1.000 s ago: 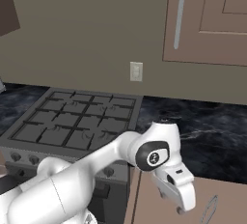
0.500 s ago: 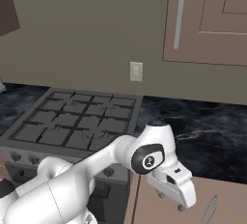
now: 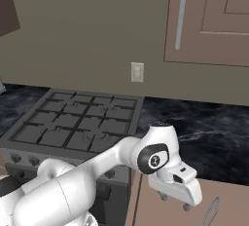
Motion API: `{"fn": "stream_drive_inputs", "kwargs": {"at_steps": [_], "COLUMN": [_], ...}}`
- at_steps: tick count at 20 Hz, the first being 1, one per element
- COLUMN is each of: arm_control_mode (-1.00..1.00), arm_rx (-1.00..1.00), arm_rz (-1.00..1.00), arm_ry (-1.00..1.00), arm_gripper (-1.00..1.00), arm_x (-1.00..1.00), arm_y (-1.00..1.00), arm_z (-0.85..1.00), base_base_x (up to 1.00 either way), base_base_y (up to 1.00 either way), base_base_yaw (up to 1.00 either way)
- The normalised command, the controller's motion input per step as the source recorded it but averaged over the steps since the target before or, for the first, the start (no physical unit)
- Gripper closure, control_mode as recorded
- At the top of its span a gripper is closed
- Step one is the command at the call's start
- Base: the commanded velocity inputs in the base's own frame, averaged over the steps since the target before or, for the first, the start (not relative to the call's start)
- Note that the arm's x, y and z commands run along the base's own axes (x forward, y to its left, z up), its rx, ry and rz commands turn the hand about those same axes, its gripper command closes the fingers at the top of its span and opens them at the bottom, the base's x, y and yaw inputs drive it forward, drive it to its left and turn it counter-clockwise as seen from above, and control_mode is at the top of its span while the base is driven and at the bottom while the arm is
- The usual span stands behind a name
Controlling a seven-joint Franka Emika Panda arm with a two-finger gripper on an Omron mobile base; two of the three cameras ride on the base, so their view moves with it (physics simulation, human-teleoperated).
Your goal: Take the tongs from the drawer on the right and place them on the dining counter next to the tray containing the kebab skewer.
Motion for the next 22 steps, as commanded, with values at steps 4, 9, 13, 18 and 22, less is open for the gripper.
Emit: {"fn": "stream_drive_inputs", "kwargs": {"at_steps": [4, 9, 13, 18, 22], "arm_control_mode": [-1.0, -1.0, -1.0, -1.0, -1.0], "arm_rx": [0.08, 0.05, 0.02, 0.01, 0.0], "arm_rz": [0.15, 0.03, 0.0, 0.0, 0.0], "arm_ry": [0.03, 0.0, 0.0, 0.0, 0.01], "arm_gripper": [-1.0, -1.0, -1.0, -1.0, -1.0], "arm_x": [0.01, 0.03, 0.08, 0.09, 0.17], "arm_y": [-0.28, -0.06, 0.0, 0.0, 0.0], "arm_z": [-0.14, -0.07, -0.02, 0.0, 0.0], "base_base_x": [0.0, 0.0, 0.0, 0.0, 0.0], "base_base_y": [0.0, 0.0, 0.0, 0.0, 0.0], "base_base_yaw": [0.0, 0.0, 0.0, 0.0, 0.0]}}
